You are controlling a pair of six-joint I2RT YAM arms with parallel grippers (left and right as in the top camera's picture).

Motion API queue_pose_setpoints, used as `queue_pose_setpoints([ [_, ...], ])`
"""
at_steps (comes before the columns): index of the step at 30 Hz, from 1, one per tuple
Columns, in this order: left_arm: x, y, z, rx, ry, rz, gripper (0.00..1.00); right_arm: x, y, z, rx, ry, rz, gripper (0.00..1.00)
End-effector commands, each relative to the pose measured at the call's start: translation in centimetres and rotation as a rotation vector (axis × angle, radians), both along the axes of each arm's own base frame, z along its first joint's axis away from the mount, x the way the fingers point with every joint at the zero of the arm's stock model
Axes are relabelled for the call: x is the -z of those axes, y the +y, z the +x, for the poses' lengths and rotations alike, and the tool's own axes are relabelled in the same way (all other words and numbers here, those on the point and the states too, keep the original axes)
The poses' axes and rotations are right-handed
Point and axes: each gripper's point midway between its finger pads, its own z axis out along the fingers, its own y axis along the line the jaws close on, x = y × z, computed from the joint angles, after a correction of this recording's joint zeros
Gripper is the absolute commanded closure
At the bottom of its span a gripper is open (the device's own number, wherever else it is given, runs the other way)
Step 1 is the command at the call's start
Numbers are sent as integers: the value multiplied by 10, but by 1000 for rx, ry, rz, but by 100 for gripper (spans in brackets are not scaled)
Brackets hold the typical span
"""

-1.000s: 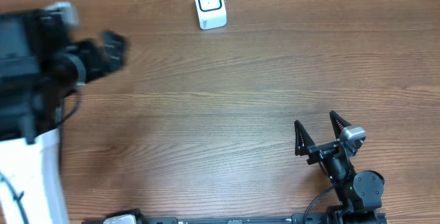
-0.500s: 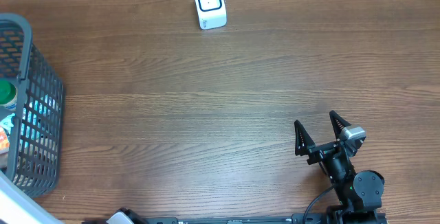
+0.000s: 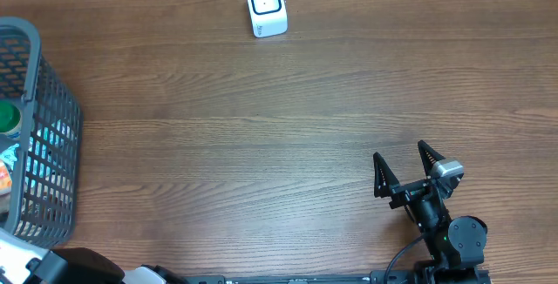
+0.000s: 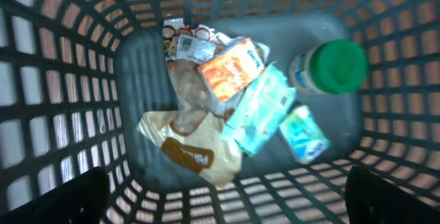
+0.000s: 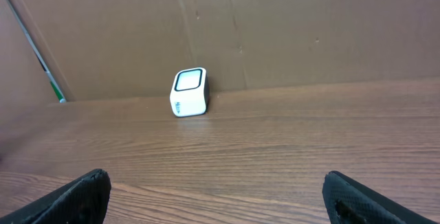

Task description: Scan the item barcode

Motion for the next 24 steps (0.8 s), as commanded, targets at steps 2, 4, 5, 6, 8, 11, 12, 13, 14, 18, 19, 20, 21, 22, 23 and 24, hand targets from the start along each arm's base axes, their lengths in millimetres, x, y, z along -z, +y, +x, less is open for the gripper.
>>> queue_pose_setpoints([
  [2,43,9,-3,116,73,-14,4,2,-1,0,6,-5,-3,0],
  [4,55,13,1,171,89,5,3,2,-1,0,6,-5,-3,0],
  [5,60,14,3,196,93,8,3,2,-1,0,6,-5,-3,0],
  [6,66,15,5,215,95,9,3,2,-1,0,6,-5,-3,0],
  [8,80,19,6,231,111,6,7,2,-1,0,6,-5,-3,0],
  [11,106,18,3,242,153,-41,20,2,-1,0,6,-5,-3,0],
  [12,115,18,1,234,165,-56,21,2,-1,0,6,-5,-3,0],
  [13,129,19,0,233,176,-74,21,2,-1,0,6,-5,-3,0],
  [14,137,19,0,233,180,-83,21,2,-1,0,6,-5,-3,0],
  [18,169,18,-1,235,199,-124,21,2,-1,0,6,-5,-3,0],
  [19,174,18,-1,235,204,-134,21,2,-1,0,6,-5,-3,0],
  [20,180,17,-2,235,209,-143,21,2,-1,0,6,-5,-3,0],
  [21,185,17,-2,235,215,-151,21,2,-1,0,6,-5,-3,0],
  [22,190,17,-4,233,225,-160,22,2,-1,0,6,-5,-3,0],
  [23,194,18,-5,229,240,-165,23,2,-1,0,6,-5,-3,0],
  [24,200,19,-7,227,255,-173,23,2,-1,0,6,-5,-3,0],
])
